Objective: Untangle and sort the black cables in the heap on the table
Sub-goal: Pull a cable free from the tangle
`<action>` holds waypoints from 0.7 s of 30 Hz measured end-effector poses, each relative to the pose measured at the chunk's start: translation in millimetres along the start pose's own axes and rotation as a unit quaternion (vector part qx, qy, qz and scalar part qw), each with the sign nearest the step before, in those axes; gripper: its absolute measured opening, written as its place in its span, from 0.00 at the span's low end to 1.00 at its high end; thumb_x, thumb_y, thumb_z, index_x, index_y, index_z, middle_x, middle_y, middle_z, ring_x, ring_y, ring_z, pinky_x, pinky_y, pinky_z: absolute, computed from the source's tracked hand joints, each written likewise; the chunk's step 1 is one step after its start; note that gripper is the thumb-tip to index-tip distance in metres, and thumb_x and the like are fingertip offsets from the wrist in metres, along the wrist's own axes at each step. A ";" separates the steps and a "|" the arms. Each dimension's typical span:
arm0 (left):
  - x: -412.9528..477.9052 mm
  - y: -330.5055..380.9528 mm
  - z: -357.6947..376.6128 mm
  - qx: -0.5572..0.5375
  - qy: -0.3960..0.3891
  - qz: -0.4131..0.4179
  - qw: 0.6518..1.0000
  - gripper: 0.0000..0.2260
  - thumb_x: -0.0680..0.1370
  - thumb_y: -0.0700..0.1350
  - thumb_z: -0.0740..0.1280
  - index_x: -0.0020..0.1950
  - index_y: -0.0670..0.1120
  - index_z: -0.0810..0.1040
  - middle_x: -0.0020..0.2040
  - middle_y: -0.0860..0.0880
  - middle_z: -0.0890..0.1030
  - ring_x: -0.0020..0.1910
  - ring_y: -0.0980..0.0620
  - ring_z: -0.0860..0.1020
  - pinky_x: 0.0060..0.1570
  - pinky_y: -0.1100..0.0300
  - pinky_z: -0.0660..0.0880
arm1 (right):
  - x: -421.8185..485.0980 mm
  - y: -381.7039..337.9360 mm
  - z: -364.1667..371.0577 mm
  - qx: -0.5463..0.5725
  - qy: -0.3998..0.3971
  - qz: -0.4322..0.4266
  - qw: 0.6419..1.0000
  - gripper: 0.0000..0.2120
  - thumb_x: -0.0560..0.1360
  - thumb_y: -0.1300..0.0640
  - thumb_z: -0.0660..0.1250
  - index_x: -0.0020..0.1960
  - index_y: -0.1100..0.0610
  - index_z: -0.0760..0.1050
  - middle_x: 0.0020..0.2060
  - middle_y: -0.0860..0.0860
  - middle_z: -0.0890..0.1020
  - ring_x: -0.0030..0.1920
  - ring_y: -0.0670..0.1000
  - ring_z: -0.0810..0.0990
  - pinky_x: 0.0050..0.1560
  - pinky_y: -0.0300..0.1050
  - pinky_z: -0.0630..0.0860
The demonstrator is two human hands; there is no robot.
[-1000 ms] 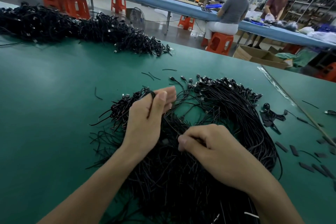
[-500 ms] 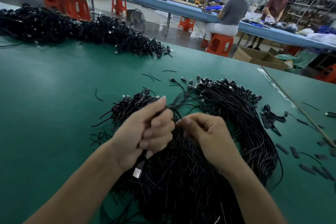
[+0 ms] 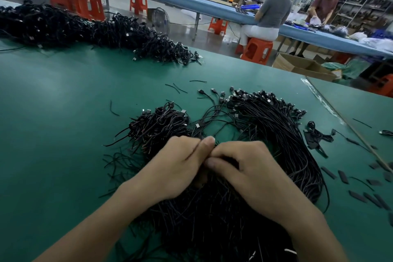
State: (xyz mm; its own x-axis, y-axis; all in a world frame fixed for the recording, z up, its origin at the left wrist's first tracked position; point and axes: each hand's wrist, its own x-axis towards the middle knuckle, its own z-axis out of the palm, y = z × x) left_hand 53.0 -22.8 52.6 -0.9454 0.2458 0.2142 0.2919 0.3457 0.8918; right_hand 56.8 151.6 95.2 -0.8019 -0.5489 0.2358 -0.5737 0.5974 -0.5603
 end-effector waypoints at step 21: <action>5.6 -2.7 8.2 -0.309 0.003 -0.199 0.930 0.19 0.83 0.46 0.60 0.33 0.42 0.77 0.30 0.47 0.76 0.28 0.52 0.76 0.34 0.58 0.77 | 9.8 9.1 19.5 0.062 0.063 0.023 0.996 0.11 0.77 0.59 0.70 0.41 0.49 0.71 0.37 0.44 0.79 0.34 0.44 0.76 0.32 0.34 0.70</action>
State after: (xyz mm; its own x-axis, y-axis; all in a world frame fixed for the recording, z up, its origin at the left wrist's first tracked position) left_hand 48.1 -14.9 48.0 -0.9618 0.2048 -0.1815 -0.2191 -0.1791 0.9591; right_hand 47.0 140.2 77.0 -0.8455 -0.4411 0.3008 -0.5176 0.5391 -0.6644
